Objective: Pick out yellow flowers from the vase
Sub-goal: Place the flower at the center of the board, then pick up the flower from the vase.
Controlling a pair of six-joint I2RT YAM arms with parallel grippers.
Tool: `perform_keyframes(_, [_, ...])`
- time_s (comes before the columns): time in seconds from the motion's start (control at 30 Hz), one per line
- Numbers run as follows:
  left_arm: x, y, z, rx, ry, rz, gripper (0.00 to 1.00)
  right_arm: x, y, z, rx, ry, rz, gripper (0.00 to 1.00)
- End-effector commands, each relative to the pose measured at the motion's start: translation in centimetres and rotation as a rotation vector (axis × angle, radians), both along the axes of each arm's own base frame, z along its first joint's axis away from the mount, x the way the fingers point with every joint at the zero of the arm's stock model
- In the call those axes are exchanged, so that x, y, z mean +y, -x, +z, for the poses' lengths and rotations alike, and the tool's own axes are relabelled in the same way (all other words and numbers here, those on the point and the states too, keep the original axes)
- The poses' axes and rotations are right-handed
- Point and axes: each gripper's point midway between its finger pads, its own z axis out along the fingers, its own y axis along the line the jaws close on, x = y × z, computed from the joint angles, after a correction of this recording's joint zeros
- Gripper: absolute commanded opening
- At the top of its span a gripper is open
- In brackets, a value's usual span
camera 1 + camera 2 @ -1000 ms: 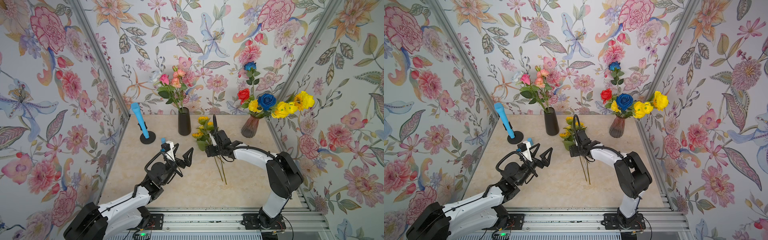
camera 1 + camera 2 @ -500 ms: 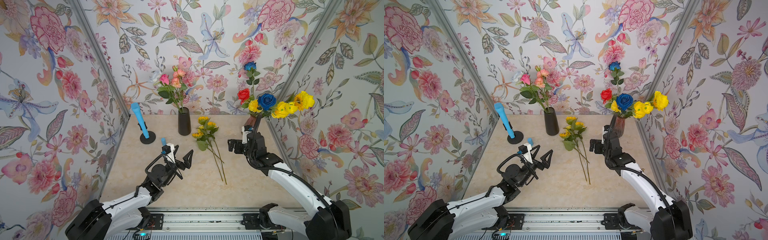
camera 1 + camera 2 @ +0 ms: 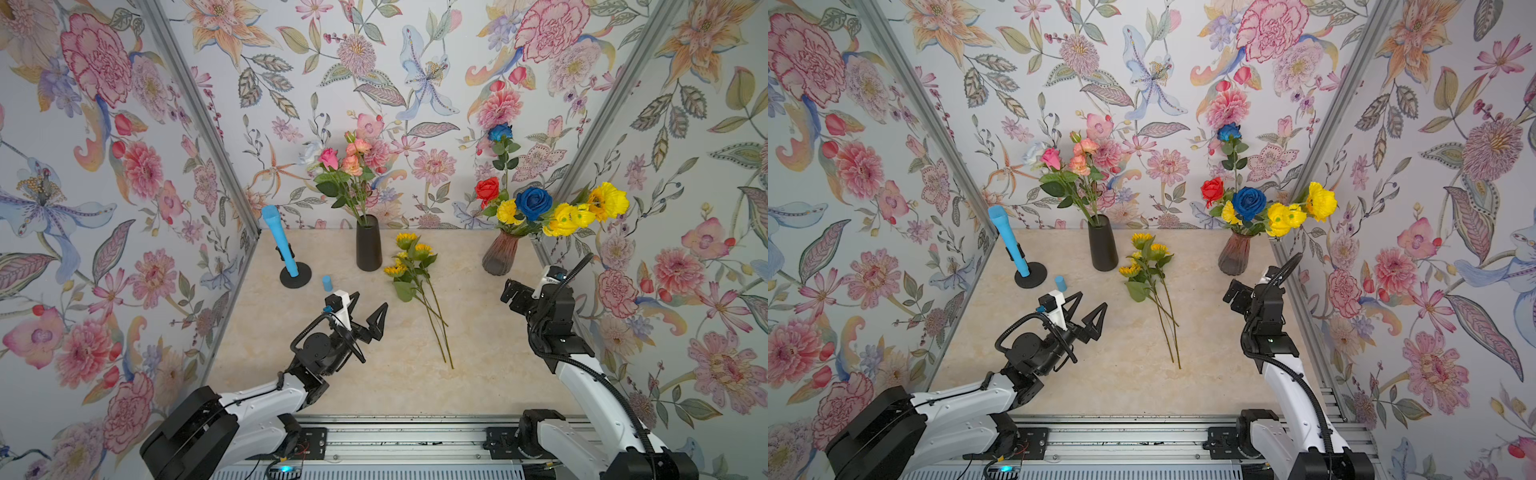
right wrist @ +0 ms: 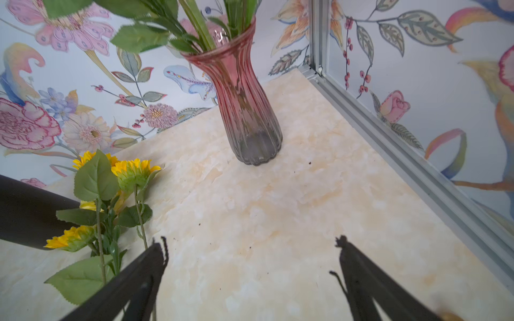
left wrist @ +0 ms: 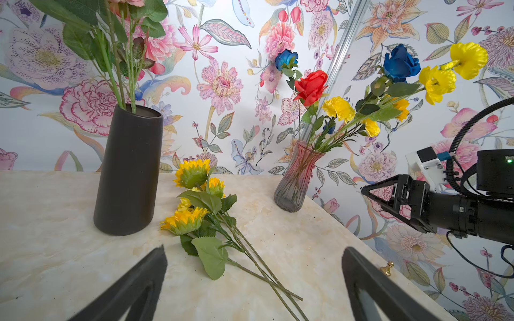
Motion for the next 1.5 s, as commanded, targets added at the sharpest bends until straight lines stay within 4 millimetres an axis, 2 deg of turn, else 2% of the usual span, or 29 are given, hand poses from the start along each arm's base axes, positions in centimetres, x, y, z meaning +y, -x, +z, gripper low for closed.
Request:
perform_keyframes(0.0, [-0.1, 0.3, 0.6, -0.056, -0.005, 0.001, 1.00, -0.2, -1.7, 4.0, -0.142, -0.014, 0.030, 0.97])
perform_keyframes(0.13, [-0.2, 0.0, 0.2, -0.062, -0.015, 0.010, 1.00, -0.7, -2.9, 5.1, -0.177, -0.041, 0.035, 0.90])
perform_keyframes(0.33, [-1.4, -0.7, 0.1, -0.087, -0.027, -0.010, 1.00, 0.0, -2.8, 6.6, -0.231, -0.077, 0.066, 0.85])
perform_keyframes(0.53, [-4.0, -1.6, 1.6, -0.156, 0.005, -0.084, 1.00, -0.1, -1.6, 7.2, -0.269, -0.054, 0.070, 0.82])
perform_keyframes(0.73, [-7.2, -2.2, 2.9, -0.208, 0.012, -0.185, 1.00, -0.3, -1.6, 9.8, -0.355, -0.043, 0.086, 0.75])
perform_keyframes(0.8, [-7.4, -2.2, 3.6, -0.226, 0.024, -0.195, 1.00, -0.6, -1.8, 10.9, -0.380, -0.040, 0.082, 0.73])
perform_keyframes(0.83, [-7.7, -2.5, 2.4, -0.205, 0.009, -0.199, 1.00, -0.6, -2.0, 11.4, -0.392, -0.038, 0.082, 0.72])
perform_keyframes(1.13, [-8.4, -3.3, 2.4, -0.227, -0.058, -0.185, 1.00, 0.8, -3.7, 15.2, -0.461, -0.018, 0.150, 0.63])
perform_keyframes(1.47, [-8.6, -3.4, 2.0, -0.240, -0.087, -0.181, 1.00, 0.7, -4.4, 18.1, -0.540, 0.060, 0.127, 0.61])
